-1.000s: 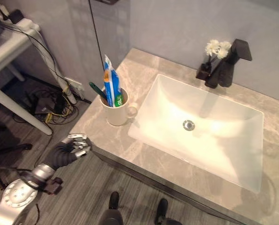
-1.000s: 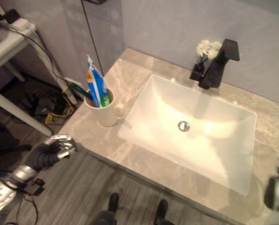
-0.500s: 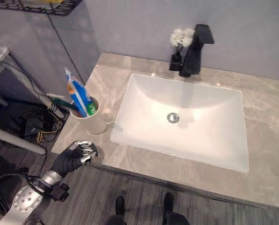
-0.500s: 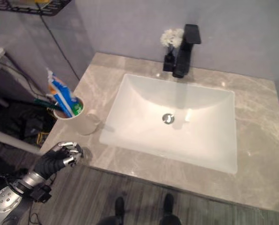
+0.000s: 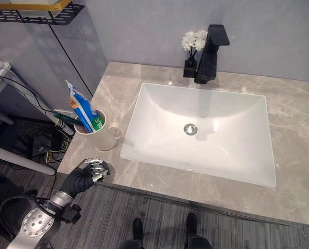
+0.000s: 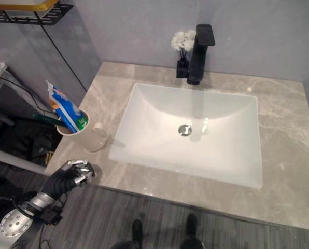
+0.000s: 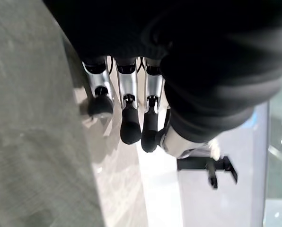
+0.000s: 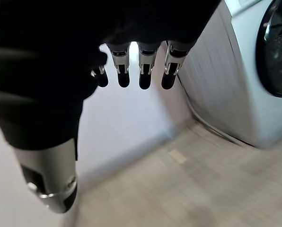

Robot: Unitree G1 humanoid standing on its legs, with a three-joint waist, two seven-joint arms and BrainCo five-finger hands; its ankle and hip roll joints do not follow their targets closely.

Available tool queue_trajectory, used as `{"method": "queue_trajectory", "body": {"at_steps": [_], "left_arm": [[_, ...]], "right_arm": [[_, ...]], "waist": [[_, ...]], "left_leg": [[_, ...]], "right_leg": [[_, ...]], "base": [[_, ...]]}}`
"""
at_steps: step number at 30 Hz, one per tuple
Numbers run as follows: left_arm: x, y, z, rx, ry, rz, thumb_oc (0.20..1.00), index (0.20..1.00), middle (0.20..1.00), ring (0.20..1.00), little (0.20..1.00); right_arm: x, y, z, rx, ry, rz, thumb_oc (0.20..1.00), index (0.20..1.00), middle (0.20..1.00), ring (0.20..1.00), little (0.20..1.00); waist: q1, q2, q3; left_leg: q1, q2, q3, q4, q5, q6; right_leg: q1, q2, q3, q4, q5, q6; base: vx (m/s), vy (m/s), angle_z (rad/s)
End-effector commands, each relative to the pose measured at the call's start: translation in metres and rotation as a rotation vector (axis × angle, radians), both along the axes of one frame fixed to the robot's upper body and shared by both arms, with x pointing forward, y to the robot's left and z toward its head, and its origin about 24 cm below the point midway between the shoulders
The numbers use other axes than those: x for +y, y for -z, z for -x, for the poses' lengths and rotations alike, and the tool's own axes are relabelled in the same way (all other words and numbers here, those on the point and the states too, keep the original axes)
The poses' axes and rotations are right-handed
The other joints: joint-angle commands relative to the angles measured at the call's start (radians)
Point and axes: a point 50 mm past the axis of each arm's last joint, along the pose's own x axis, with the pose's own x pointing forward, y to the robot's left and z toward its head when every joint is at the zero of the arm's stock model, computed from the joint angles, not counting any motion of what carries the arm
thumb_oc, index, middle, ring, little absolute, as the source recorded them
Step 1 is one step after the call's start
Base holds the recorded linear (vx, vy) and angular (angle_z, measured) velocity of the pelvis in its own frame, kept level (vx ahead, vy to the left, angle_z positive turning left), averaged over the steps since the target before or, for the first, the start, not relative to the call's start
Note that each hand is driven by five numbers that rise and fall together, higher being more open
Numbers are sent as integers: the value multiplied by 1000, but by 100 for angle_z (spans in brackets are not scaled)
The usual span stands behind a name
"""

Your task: Put brush and paste in cup on sink, flatten towel.

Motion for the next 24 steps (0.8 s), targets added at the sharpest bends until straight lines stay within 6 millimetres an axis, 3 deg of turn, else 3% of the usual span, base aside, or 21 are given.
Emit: {"method": "queue_trajectory", "body": {"at_steps": [1, 2, 4, 6, 11, 16, 24], "left_arm": [[8, -19, -12, -127, -31, -35, 200, 200, 200, 200, 200], [9, -19, -11, -127, -32, -37, 200, 200, 200, 200, 200], [8, -20, -16, -144, -36, -34, 200, 200, 200, 200, 200], [11, -21, -21, -169, -73, -32, 200, 200, 200, 200, 200], [10, -24, -33, -229, -133, -11, 200, 200, 200, 200, 200], [9, -27, -45, -284, -183, -12, 200, 200, 200, 200, 200], [7, -42, -62, -373, -202, -68, 200, 200, 200, 200, 200]], "right_arm": [[43, 37, -5, 39, -175, -258, 1000, 1000, 1000, 1000, 1000], [43, 37, -5, 39, -176, -259, 1000, 1000, 1000, 1000, 1000], [79, 60, -23, 141, -455, -421, 1000, 1000, 1000, 1000, 1000], [101, 70, -39, 109, -602, -487, 1000, 1000, 1000, 1000, 1000], [128, 77, -77, 64, -784, -525, 1000, 1000, 1000, 1000, 1000], [136, 70, -111, 18, -967, -475, 1000, 1000, 1000, 1000, 1000], [139, 72, -111, 29, -966, -480, 1000, 1000, 1000, 1000, 1000]], "waist": [[-6, -40, 14], [-7, -41, 14], [2, -39, 22], [4, -37, 21], [13, -39, 13], [10, -54, 10], [-5, -71, 15]], "left_leg": [[-44, 22, -21, 4, 37, -23], [-44, 22, -21, 4, 36, -24], [-49, 23, -25, 4, 43, -27], [-54, 24, -26, 4, 46, -29], [-60, 27, -25, 4, 46, -33], [-65, 34, -23, 4, 43, -37], [-74, 39, -15, 4, 40, -41]], "right_leg": [[62, -92, -7, 0, 41, 84], [62, -92, -7, 0, 40, 84], [62, -89, -9, 0, 38, 79], [58, -88, -10, 0, 37, 77], [53, -85, -10, 0, 32, 76], [44, -83, -5, 0, 32, 77], [29, -80, 4, 0, 34, 78]], "base": [[16, -36, 1], [21, -49, 2], [33, -45, 4], [55, -43, 7], [43, -33, 4], [39, -27, -2], [17, -12, -2]]}}
